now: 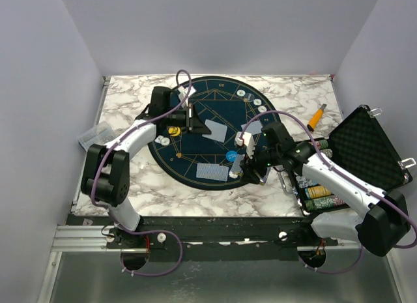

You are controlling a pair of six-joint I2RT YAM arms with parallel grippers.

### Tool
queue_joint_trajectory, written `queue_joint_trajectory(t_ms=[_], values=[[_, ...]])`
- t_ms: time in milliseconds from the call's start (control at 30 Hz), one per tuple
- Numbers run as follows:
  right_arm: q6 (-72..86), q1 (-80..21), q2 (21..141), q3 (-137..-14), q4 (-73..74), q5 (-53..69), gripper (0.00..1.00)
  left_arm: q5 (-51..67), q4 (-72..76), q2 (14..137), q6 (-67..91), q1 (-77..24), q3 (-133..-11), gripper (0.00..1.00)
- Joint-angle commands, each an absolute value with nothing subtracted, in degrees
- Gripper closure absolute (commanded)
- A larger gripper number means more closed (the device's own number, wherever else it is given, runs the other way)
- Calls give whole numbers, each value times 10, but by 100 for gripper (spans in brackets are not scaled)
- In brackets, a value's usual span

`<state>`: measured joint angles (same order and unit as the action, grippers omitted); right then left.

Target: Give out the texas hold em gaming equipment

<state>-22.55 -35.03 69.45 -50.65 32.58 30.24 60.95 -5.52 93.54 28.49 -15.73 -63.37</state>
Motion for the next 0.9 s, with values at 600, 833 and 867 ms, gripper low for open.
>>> queue_joint_trajectory(t_ms=[600, 833, 867], values=[[-229, -351, 700, -552, 328, 293, 100, 369, 62, 1285, 611, -298, -944, 100], [-227, -352, 710, -554, 326, 291, 99, 369, 62, 1367, 659, -324, -1030, 98], [-227, -352, 711, -554, 328, 292, 99, 367, 62, 1376, 658, -326, -1042, 97]])
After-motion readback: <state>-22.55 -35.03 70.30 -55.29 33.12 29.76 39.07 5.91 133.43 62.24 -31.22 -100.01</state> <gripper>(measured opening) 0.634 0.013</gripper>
